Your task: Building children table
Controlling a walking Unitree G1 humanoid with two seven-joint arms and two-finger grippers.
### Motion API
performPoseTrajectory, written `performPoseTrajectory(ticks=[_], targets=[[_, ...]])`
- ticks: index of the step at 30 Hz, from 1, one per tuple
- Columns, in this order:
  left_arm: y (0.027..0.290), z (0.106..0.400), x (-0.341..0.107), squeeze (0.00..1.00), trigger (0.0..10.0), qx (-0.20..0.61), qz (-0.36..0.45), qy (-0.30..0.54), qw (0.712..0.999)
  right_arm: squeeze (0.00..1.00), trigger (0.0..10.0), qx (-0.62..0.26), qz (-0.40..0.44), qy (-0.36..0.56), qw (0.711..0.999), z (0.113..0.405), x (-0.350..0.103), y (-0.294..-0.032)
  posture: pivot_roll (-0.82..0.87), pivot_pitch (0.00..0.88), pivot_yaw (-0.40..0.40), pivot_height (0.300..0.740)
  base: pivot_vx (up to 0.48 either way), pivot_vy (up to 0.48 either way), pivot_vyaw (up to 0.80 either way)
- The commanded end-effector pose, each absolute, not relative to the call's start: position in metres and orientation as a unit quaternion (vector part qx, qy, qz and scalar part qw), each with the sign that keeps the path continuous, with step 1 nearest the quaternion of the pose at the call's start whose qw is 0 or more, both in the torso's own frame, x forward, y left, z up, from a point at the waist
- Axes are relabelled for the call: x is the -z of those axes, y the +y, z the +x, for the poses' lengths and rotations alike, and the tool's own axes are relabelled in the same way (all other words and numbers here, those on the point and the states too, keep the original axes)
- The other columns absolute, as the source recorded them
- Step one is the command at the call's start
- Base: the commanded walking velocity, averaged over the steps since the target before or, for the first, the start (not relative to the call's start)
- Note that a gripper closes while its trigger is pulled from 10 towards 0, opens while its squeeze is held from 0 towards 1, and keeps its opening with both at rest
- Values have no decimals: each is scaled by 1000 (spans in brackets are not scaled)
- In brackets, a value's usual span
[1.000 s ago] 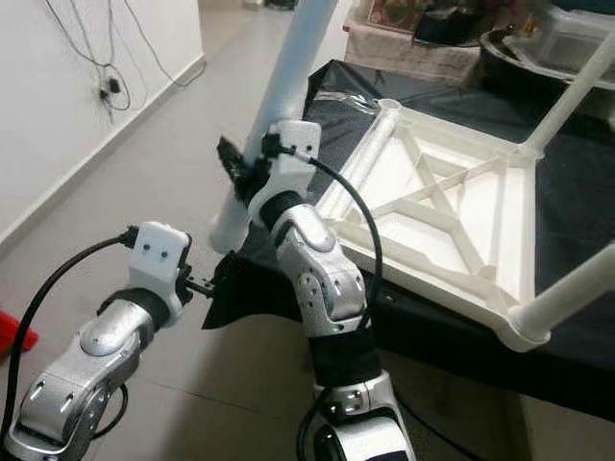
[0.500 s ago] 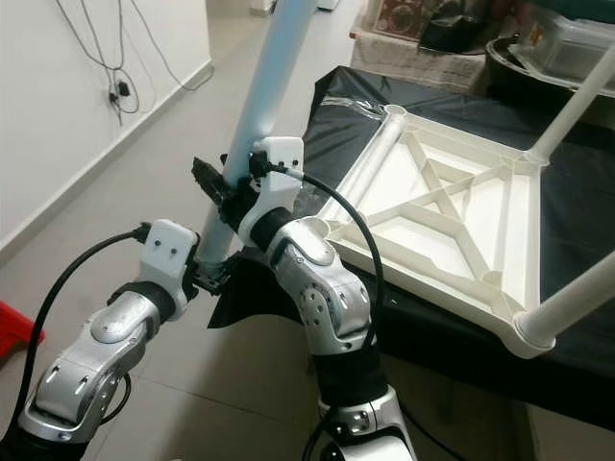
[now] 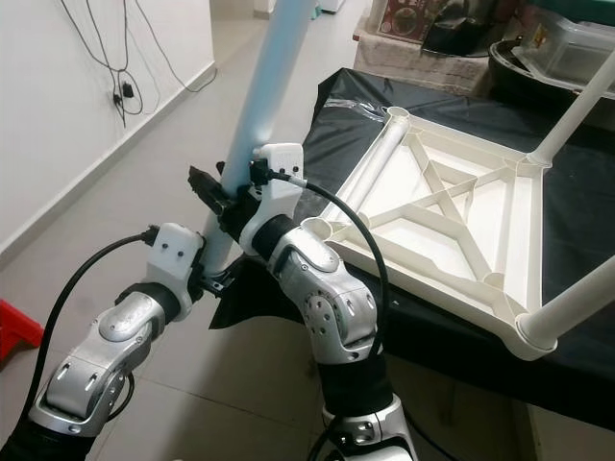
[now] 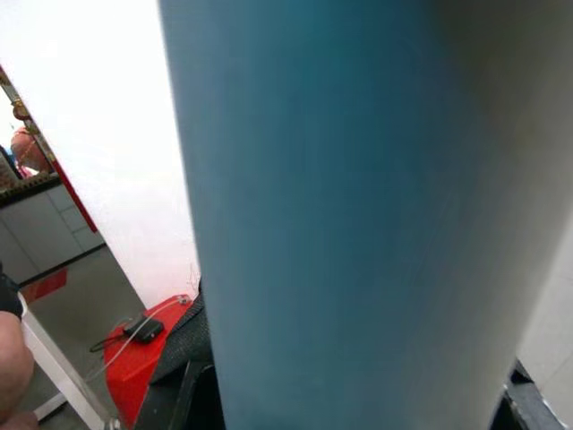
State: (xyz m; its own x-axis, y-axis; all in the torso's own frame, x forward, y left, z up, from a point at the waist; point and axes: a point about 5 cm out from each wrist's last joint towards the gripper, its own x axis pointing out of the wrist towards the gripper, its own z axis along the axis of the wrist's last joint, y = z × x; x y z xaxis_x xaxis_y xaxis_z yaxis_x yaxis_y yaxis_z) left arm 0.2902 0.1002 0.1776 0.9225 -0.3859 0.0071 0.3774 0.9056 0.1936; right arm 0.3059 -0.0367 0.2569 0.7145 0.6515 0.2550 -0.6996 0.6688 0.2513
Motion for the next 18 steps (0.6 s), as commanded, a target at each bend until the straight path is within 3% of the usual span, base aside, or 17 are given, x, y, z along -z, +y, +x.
performPoseTrajectory(ticks=[1, 13, 14, 18], targets=[[99, 292, -177, 0, 0, 197, 95, -25, 976, 0, 10000, -396, 172, -67, 900, 298, -256, -30, 49, 82, -69, 740, 0, 0, 0], [99, 291, -174, 0, 0, 201, 96, -35, 974, 0, 10000, -406, 141, -58, 901, 295, -248, -29, 49, 78, -68, 740, 0, 0, 0], [100, 289, -172, 0, 10000, 207, 88, -28, 974, 1000, 10000, -407, 122, -67, 903, 296, -247, -31, 50, 73, -67, 740, 0, 0, 0], [101, 278, -170, 0, 10000, 257, 56, -12, 965, 1000, 10000, -418, 83, -80, 901, 299, -245, -39, 50, 72, -66, 740, 0, 0, 0]])
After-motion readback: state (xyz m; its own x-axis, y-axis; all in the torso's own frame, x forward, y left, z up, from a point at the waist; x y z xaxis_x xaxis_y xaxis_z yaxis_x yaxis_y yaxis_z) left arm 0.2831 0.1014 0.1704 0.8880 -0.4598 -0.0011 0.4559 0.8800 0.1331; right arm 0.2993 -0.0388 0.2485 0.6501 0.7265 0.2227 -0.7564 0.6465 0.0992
